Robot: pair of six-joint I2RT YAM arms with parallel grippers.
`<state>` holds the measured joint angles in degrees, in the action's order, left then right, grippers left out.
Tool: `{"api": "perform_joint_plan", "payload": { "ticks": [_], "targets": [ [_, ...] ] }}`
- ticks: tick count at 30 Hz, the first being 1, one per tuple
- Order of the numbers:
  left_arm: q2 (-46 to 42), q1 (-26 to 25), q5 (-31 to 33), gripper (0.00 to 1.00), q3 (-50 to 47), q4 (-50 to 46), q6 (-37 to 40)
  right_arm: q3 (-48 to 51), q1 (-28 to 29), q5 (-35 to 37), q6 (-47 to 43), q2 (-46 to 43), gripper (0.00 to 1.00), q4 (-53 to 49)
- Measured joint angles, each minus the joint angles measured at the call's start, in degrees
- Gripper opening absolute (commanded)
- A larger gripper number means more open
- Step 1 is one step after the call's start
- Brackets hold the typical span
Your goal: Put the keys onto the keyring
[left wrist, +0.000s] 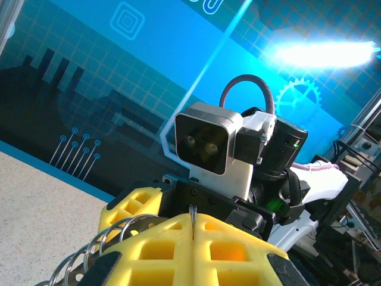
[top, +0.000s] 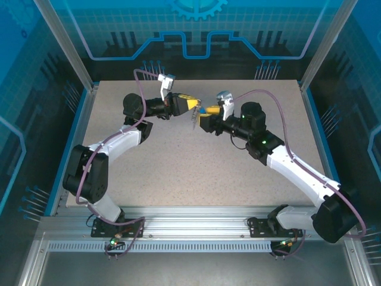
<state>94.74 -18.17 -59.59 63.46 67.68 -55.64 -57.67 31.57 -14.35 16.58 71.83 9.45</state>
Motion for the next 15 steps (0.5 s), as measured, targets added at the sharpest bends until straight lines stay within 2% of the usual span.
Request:
{"api": "perform_joint_plan", "payload": {
  "ticks": [6,15],
  "targets": [
    [0.0,0.0,0.2,0.0,0.0,0.8,-0.3,-1.6,1.1,1.7,-1.6,0.4,0.5,-0.1],
    [0.3,0.0,0.2,0.0,0.0,1.3,-1.4,-2.1,1.9,2.8,-3.9,0.7,0.32,-1.1]
  ]
}}
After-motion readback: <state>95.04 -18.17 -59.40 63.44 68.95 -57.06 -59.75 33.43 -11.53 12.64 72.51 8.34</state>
